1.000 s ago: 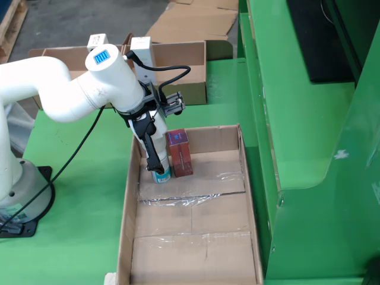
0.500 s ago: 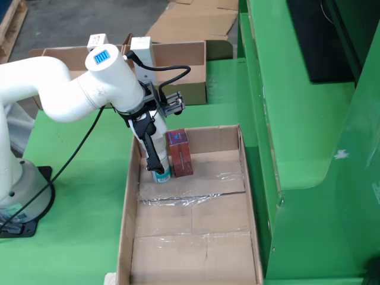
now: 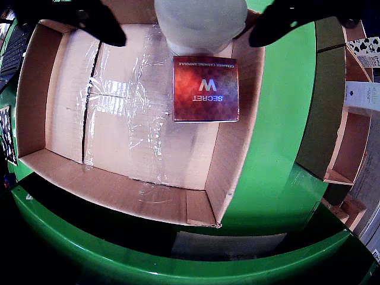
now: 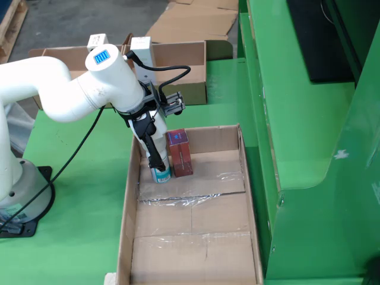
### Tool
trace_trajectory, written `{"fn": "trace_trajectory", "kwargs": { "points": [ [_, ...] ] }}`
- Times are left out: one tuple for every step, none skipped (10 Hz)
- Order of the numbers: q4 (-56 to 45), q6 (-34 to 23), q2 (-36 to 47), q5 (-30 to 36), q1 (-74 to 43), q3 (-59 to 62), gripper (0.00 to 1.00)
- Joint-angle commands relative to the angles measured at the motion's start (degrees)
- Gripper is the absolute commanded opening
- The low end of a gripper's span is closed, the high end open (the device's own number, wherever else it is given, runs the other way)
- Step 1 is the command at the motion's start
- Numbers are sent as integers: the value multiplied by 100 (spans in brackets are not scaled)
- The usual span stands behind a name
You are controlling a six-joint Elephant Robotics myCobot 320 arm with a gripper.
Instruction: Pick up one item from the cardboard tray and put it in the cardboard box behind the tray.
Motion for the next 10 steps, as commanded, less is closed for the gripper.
{"fn": "trace_trajectory", "kwargs": {
  "points": [
    [58,-30,114,-22,16,192,30],
    [58,-30,114,-22,16,192,20],
    [58,-30,114,-22,16,192,10],
    [58,-30,114,-22,16,192,0],
    [58,-30,114,-22,16,192,0],
    [58,-30,114,-22,16,192,0],
    [58,-30,114,-22,16,192,0],
    [58,-30,114,-22,16,192,0],
    [58,-30,114,-22,16,192,0],
    [58,-30,114,-22,16,192,0]
  ]
}}
